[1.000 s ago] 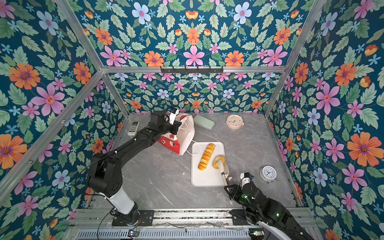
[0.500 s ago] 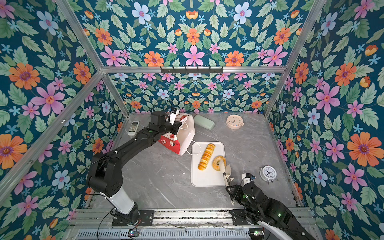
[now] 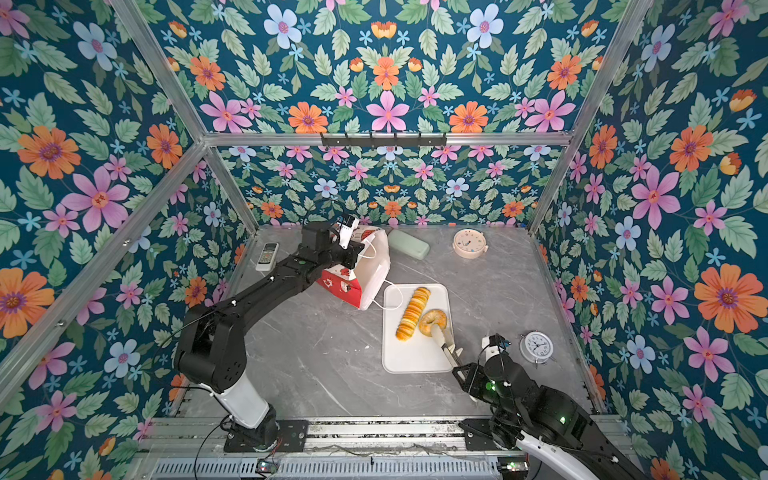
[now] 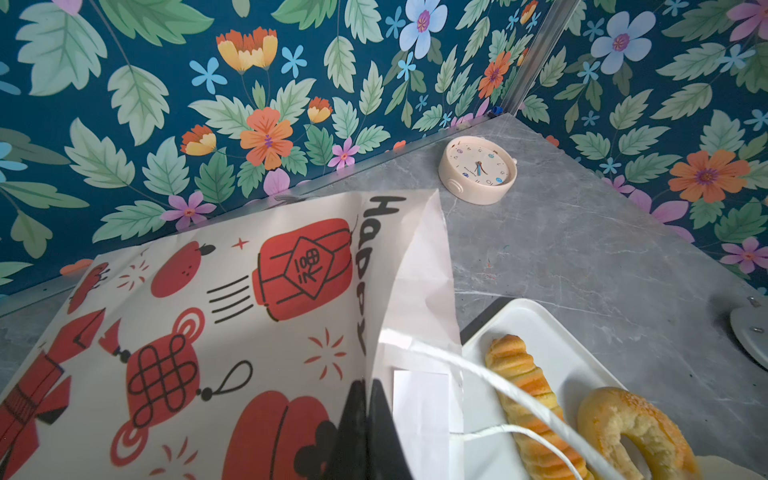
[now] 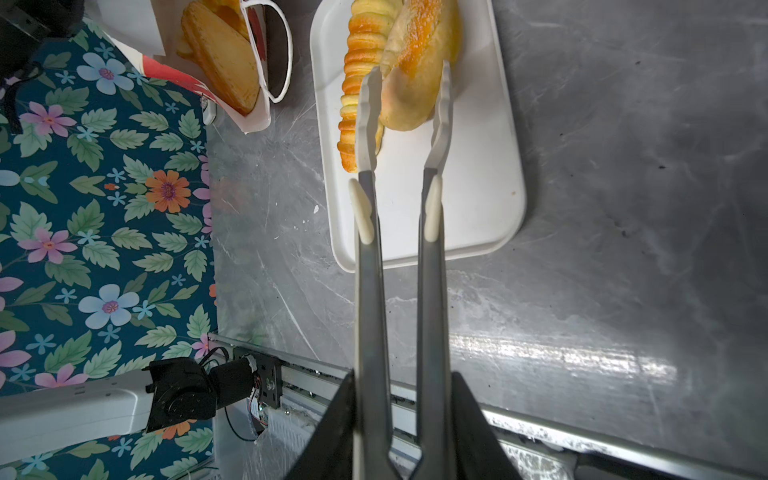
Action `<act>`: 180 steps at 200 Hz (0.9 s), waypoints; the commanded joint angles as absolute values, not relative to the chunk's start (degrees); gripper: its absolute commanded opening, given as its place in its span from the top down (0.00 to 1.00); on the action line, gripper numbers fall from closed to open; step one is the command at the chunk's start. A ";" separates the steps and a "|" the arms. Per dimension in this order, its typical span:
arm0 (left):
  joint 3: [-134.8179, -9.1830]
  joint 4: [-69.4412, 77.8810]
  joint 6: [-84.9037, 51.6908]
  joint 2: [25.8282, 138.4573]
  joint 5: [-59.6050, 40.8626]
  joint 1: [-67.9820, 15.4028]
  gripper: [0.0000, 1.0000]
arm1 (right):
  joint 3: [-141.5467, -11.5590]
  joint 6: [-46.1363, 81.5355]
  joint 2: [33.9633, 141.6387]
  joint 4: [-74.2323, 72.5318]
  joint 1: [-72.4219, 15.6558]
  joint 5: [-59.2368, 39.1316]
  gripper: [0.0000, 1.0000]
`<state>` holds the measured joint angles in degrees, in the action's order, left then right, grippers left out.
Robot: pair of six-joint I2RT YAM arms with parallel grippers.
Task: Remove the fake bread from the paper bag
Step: 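Open the tongs off the bagel and raise them from the tray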
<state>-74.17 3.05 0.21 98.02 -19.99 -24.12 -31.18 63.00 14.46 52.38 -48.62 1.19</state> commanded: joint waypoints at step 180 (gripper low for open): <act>-75.50 -0.28 4.03 95.67 -22.76 -24.17 1.00 | -48.78 25.53 51.50 17.04 -48.54 -1.07 0.66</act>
<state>-74.85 0.54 1.78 97.08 -21.69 -24.10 -45.47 36.40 46.50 27.99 -48.56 -1.04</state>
